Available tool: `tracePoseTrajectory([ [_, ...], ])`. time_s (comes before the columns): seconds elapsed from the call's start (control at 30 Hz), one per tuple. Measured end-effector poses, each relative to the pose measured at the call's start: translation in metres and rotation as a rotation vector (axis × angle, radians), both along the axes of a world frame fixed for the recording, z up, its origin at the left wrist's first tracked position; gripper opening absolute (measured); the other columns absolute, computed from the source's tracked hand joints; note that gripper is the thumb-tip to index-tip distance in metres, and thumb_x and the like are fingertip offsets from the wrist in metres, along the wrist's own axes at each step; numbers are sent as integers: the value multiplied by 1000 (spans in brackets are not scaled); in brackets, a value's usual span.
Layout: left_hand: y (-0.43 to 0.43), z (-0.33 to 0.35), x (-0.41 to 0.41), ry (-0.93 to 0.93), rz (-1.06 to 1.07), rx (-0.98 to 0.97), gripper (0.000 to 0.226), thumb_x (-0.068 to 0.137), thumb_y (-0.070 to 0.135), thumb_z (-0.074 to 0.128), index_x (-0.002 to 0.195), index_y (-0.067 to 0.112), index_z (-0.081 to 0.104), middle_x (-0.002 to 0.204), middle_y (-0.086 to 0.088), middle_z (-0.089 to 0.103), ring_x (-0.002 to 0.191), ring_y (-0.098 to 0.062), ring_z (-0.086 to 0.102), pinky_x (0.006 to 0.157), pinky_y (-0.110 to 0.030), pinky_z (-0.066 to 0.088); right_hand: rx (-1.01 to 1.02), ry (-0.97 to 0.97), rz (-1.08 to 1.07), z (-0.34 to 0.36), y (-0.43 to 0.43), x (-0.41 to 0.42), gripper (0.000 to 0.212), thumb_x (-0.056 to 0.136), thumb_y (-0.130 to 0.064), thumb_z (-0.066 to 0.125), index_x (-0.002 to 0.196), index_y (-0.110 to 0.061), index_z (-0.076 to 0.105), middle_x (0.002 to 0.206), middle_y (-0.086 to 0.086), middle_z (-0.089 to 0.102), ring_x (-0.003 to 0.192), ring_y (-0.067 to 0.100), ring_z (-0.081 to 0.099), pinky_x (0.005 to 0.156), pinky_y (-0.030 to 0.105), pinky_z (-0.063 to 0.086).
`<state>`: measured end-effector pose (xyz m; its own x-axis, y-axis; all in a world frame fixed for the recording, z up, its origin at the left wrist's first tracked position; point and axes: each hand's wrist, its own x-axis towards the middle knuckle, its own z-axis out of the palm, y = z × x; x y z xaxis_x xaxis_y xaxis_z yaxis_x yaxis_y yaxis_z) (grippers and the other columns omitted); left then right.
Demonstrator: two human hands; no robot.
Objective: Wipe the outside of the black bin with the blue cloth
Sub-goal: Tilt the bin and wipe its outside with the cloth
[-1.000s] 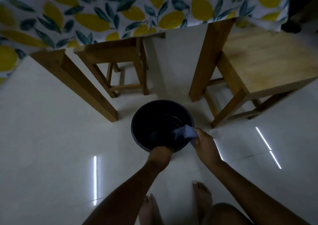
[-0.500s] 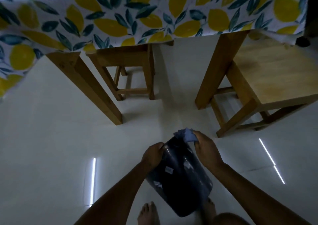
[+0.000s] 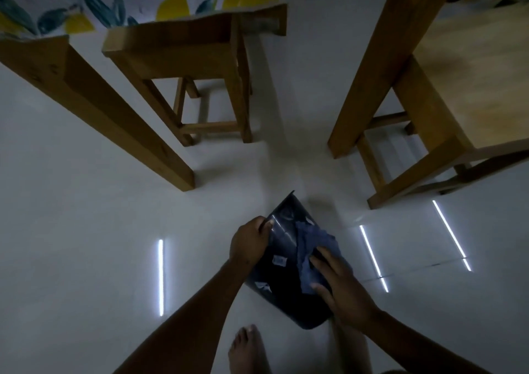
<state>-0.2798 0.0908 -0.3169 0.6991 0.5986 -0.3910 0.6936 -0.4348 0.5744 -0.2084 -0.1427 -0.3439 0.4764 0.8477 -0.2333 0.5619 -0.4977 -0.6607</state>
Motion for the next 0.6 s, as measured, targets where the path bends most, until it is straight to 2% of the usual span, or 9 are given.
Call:
tracePoseTrajectory([
  [0.07, -1, -3, -5, -4, 14, 49, 43, 96, 52, 38, 76, 20, 56, 71, 2, 64, 68, -18, 62, 65, -29, 49, -1, -79, -122, -5, 16, -1, 57, 94, -41, 45, 144, -16, 36, 157, 2, 19, 142, 20, 23, 110, 39, 36],
  [0.1, -1, -5, -7, -7, 16, 66, 45, 95, 55, 37, 77, 18, 58, 72, 1, 66, 68, -18, 63, 65, -30, 50, -36, -113, -111, -8, 25, 0, 62, 94, -48, 39, 146, -16, 31, 157, 6, 20, 143, 23, 23, 110, 43, 36],
  [0.2, -2, -7, -8, -27, 8, 108, 48, 94, 57, 34, 82, 18, 59, 74, -1, 68, 68, -19, 64, 66, -32, 53, -117, -165, -81, -23, 41, 0, 75, 90, -64, 21, 150, -21, 4, 159, 4, 8, 146, 20, 5, 117, 44, 19],
  [0.27, -3, -7, -6, -30, -1, 129, 48, 95, 57, 33, 82, 18, 58, 74, -1, 68, 68, -19, 64, 65, -32, 53, -118, -141, -123, -24, 48, 6, 78, 89, -68, 15, 151, -20, 5, 159, 2, 8, 146, 18, 4, 117, 43, 16],
  [0.37, -1, -10, -6, -24, -14, 128, 47, 95, 56, 32, 83, 18, 58, 74, 2, 66, 68, -17, 63, 64, -29, 51, -137, -88, -204, -25, 52, 17, 77, 91, -66, 9, 150, -18, 12, 158, 4, 16, 146, 21, 13, 114, 48, 25],
  [0.43, 2, -13, -9, -14, -23, 120, 41, 97, 52, 34, 82, 20, 55, 75, 3, 65, 70, -17, 63, 64, -26, 47, -172, -159, -164, -24, 45, 5, 72, 94, -61, 9, 149, -16, 15, 158, 6, 18, 145, 24, 16, 114, 49, 25],
  [0.5, 4, -15, -15, -8, -38, 116, 34, 98, 49, 35, 83, 24, 53, 79, 1, 67, 73, -19, 64, 65, -27, 47, -154, -272, -31, -20, 36, -20, 64, 96, -55, 17, 149, -19, 16, 158, 8, 15, 145, 28, 14, 114, 49, 17],
  [0.6, 6, -20, -21, -16, -41, 119, 30, 99, 47, 35, 80, 28, 48, 80, -1, 68, 74, -21, 66, 67, -29, 50, -76, -371, 115, -25, 51, -20, 64, 96, -51, 23, 151, -23, 8, 159, 5, 7, 146, 27, 7, 114, 48, 11],
])
